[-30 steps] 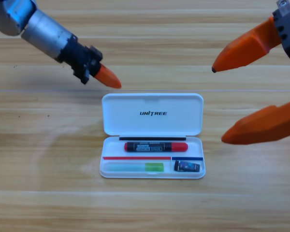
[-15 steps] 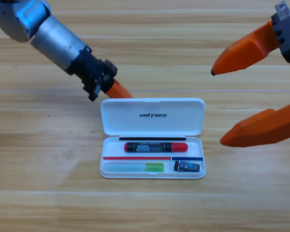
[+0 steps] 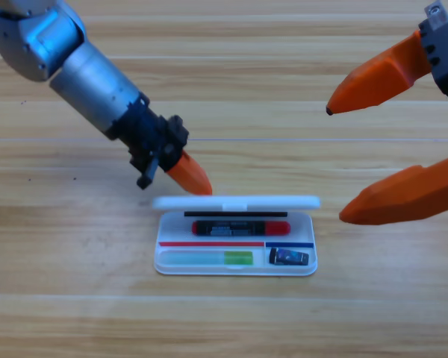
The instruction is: Clean up eraser and pencils
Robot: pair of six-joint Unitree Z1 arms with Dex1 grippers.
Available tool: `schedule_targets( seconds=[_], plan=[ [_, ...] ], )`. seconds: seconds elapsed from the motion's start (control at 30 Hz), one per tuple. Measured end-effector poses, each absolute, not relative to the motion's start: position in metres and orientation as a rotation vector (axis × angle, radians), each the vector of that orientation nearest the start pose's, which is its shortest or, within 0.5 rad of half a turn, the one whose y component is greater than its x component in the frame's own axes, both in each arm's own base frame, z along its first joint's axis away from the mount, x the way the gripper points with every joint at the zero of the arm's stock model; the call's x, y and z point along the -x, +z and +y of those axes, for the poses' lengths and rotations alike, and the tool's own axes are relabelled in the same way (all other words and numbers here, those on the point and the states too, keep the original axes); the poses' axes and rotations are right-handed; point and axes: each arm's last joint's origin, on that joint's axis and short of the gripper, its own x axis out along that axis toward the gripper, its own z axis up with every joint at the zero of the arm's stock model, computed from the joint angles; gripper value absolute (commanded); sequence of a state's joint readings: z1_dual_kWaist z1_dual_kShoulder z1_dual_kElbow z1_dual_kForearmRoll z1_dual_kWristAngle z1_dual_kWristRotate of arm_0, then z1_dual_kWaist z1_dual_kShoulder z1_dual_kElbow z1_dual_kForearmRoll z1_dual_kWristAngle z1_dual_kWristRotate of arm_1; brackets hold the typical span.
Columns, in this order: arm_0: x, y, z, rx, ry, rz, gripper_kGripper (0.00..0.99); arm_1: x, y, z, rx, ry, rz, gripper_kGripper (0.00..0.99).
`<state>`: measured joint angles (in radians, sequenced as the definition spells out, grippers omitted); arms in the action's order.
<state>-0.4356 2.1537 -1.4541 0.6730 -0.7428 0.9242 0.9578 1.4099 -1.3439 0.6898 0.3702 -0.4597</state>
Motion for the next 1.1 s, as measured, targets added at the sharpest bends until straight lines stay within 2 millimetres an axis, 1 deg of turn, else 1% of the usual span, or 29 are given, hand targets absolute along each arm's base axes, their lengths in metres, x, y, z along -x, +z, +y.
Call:
schedule_targets(
  seconds=[0.23, 0.5, 0.77, 1.03, 1.07, 1.1],
  plan=[
    [-0.35, 0.181, -0.214, -0.517, -1.529, 0.849, 0.0, -0.129, 0.412, 0.214, 0.606, 1.428, 0.478, 0.943],
    [-0.341, 0.17, -0.223, -0.554, -1.524, 0.836, 0.0, -0.129, 0.412, 0.214, 0.602, 1.427, 0.481, 0.943],
    [-0.334, 0.168, -0.231, -0.595, -1.513, 0.799, 0.0, -0.129, 0.412, 0.214, 0.594, 1.423, 0.488, 0.943],
    [-0.328, 0.169, -0.231, -0.618, -1.49, 0.78, 0.0, -0.129, 0.412, 0.214, 0.591, 1.422, 0.49, 0.943],
    [-0.327, 0.172, -0.232, -0.627, -1.484, 0.782, 0.114, -0.129, 0.412, 0.214, 0.591, 1.422, 0.49, 0.943],
    [-0.325, 0.174, -0.231, -0.635, -1.48, 0.788, 0.428, -0.129, 0.412, 0.214, 0.591, 1.422, 0.49, 0.943]
  ],
)
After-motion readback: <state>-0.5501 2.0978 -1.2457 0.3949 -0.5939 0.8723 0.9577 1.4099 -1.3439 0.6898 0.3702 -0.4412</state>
